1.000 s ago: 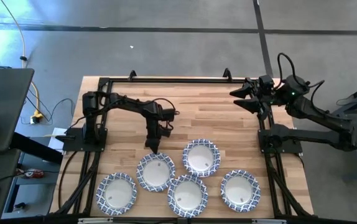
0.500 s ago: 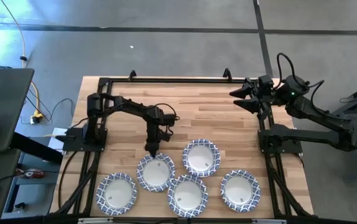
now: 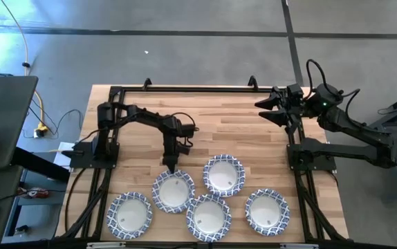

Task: Nest bowls inside each other
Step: Stack the white patterned bowl on top of the other white patterned bowls

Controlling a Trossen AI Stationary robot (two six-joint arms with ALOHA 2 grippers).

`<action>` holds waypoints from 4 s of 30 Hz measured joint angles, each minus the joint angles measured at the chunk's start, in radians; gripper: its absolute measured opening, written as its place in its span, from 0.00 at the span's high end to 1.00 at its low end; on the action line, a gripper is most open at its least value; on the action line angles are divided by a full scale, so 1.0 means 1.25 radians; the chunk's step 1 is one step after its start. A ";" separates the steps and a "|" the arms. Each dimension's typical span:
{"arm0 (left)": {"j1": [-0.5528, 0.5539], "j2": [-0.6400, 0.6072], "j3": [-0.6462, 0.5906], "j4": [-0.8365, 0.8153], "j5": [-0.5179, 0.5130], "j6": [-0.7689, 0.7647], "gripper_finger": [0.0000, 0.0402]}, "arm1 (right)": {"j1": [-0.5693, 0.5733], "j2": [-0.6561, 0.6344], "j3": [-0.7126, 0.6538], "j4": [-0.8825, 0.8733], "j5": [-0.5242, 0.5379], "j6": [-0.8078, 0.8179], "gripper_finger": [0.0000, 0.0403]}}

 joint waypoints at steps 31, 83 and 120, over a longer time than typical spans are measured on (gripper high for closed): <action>0.096 0.001 0.248 -0.215 0.033 0.062 0.98 | -0.026 0.024 0.000 -0.050 0.001 -0.013 0.49; -0.049 0.072 0.419 0.147 -0.282 -0.534 0.98 | -0.084 0.025 0.000 0.016 -0.112 -0.023 0.49; -0.037 0.074 0.427 0.075 -0.364 -0.463 0.32 | -0.084 0.025 0.000 -0.054 -0.119 -0.049 0.49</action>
